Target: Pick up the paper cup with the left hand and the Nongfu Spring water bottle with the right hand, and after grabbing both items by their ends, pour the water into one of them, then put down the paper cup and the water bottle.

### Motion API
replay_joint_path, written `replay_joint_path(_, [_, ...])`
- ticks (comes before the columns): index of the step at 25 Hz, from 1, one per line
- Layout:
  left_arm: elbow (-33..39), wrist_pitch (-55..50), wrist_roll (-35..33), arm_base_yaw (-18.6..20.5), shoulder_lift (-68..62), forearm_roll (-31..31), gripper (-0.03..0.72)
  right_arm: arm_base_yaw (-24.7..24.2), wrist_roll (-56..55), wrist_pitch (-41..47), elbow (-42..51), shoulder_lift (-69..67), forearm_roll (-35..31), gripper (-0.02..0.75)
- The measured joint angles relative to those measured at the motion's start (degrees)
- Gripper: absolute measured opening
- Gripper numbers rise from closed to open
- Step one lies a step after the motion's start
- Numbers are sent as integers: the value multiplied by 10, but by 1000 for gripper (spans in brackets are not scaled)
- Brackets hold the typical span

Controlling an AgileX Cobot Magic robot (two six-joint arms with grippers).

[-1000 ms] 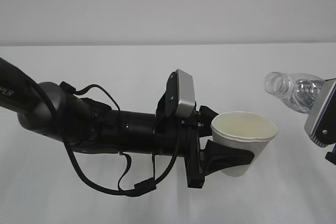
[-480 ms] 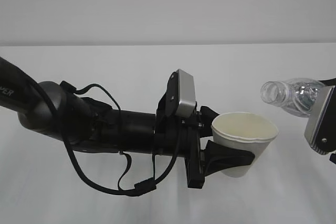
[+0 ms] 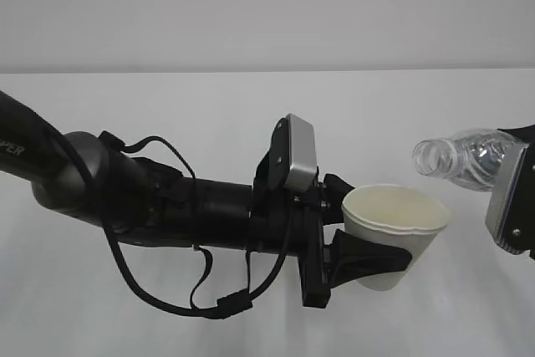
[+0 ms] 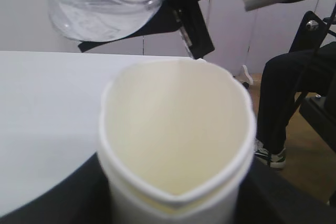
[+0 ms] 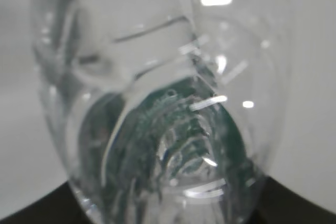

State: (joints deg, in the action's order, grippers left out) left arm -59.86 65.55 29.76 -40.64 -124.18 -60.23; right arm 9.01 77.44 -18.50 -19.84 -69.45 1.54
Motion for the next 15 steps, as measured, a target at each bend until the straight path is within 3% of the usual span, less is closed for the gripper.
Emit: replay_joint_path(15, [-1,0,1,-18,0,23,416,0,15,-2,0,0,0,364])
